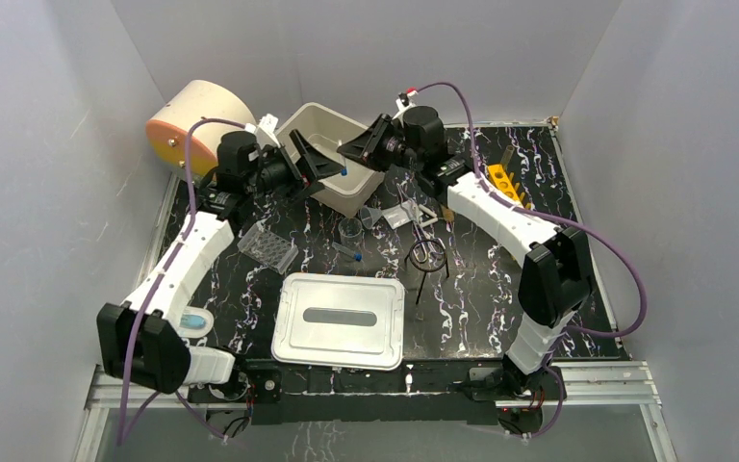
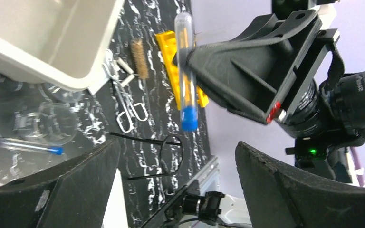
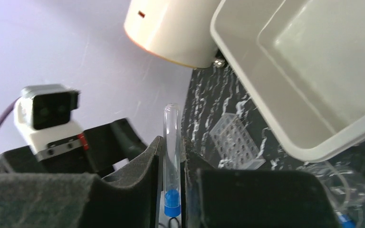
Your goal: Organize the chemistry lab equipment
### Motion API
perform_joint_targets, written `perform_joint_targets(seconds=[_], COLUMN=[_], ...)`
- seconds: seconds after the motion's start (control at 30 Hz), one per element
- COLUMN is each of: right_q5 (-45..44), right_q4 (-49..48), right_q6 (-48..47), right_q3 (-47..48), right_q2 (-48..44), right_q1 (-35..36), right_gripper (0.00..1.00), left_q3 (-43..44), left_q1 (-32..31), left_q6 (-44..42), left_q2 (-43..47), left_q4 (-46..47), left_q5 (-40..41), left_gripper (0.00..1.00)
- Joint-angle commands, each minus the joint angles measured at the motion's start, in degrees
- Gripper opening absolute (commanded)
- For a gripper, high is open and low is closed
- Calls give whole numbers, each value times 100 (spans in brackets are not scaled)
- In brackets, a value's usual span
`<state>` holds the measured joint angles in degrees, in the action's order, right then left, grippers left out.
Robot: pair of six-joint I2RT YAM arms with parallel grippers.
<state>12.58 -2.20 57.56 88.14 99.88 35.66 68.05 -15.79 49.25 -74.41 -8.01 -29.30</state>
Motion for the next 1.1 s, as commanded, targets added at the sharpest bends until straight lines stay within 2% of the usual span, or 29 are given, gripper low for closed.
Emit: perform_joint_targets(seconds=[0.0, 0.1, 0.3, 0.5, 0.63, 0.7, 0.83, 0.93, 1.07], right_q5=[440, 511, 661, 745, 798, 885, 1586, 2196, 2863], right_q4=[-626, -675, -764, -817, -794, -829, -415, 41, 565], right_q6=[845, 975, 1133, 1200, 1138, 1092, 453, -179, -692], right_q3=[-112, -136, -136, -225, -265, -273, 225, 557, 782], right_q2=[-183, -175, -115, -134, -172, -195, -24, 68, 127], right_q1=[62, 56, 39, -15, -72, -160, -452, -585, -622], right_gripper=[21, 22, 22, 22, 24, 31, 53, 61, 65], left_q3=[0, -150, -356, -423, -60, 248, 729, 942, 1243], left_q1=[-161, -231, -258, -265, -245, -248, -247, -248, -245], left_q6=[665, 1155, 1516, 1471, 1016, 528, -727, -1696, -2552], left_q2=[-258, -411, -441, -340, -401, -481, -662, -729, -893], left_q4=[1131, 1642, 1960, 1826, 1369, 899, -200, -816, -1442], left_q5=[-716, -701, -589, -427, -497, -564, -1164, -1428, -1648], left_gripper=[87, 73, 49, 23, 0, 0, 0, 0, 0])
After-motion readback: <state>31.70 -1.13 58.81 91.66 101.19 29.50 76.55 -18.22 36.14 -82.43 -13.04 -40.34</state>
